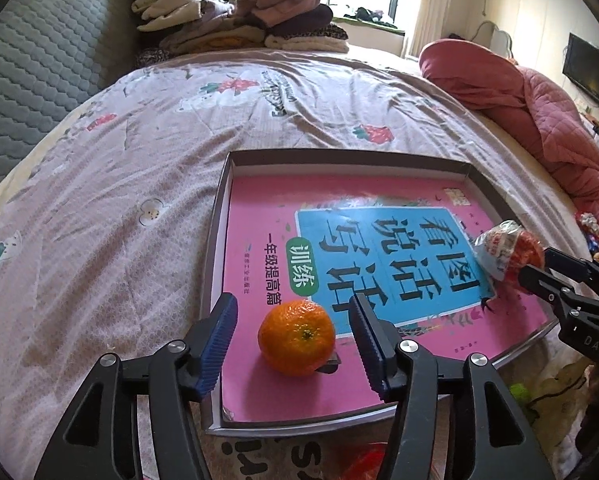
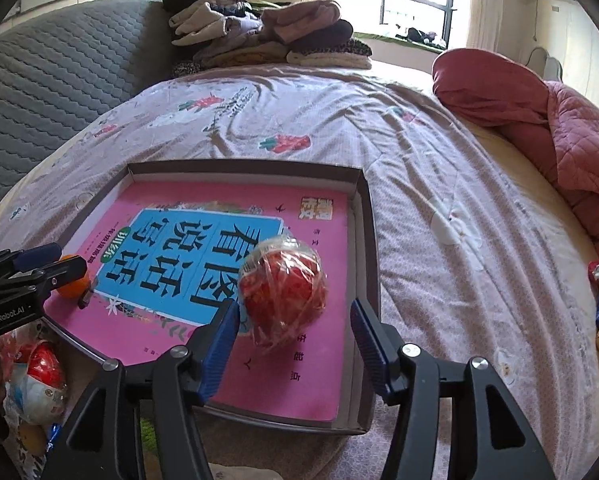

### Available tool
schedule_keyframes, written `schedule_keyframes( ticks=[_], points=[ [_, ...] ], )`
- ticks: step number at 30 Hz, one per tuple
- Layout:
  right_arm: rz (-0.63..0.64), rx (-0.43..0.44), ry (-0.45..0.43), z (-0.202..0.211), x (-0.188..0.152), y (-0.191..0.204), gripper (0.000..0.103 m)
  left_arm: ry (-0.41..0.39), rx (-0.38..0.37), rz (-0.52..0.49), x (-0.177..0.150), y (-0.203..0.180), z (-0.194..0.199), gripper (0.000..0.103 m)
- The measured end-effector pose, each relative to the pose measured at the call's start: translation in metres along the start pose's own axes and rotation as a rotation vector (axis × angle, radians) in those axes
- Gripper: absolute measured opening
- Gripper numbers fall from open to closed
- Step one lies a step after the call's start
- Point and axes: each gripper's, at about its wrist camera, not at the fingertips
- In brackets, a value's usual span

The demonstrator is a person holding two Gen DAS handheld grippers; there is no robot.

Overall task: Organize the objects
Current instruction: 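Lower and release the mandarin into the tray while the right tool releases the red ball, then withdraw both open tools from the tray back toward the remaining objects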

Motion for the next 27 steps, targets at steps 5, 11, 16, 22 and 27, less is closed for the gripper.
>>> schedule_keyframes(
  ticks=[5, 11, 16, 22, 27],
  points=[
    [0.003, -0.003, -0.040, 0.013, 0.004, 0.001, 0.058, -0.029, -0.006, 0.011, 0.003, 0.002, 0.015, 0.061],
    [0.014, -0.007, -0.085, 0.030, 0.007, 0.005, 0.058, -0.074, -0.021, 0.014, 0.006, -0.001, 0.042, 0.063],
    [0.030, -0.008, -0.130, 0.047, 0.009, 0.009, 0.058, -0.102, -0.020, 0.012, 0.004, -0.005, 0.061, 0.063],
    [0.032, 0.007, -0.162, 0.063, 0.008, 0.011, 0.058, -0.123, -0.016, 0.005, -0.002, -0.010, 0.081, 0.063],
    [0.031, 0.021, -0.185, 0.078, 0.005, 0.011, 0.058, -0.143, -0.008, -0.007, -0.009, -0.015, 0.098, 0.063]
  ],
)
Point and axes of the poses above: each gripper's, at about its wrist camera, not at the fingertips, and z roughly against the way its jaws point, y to its left, x to its top
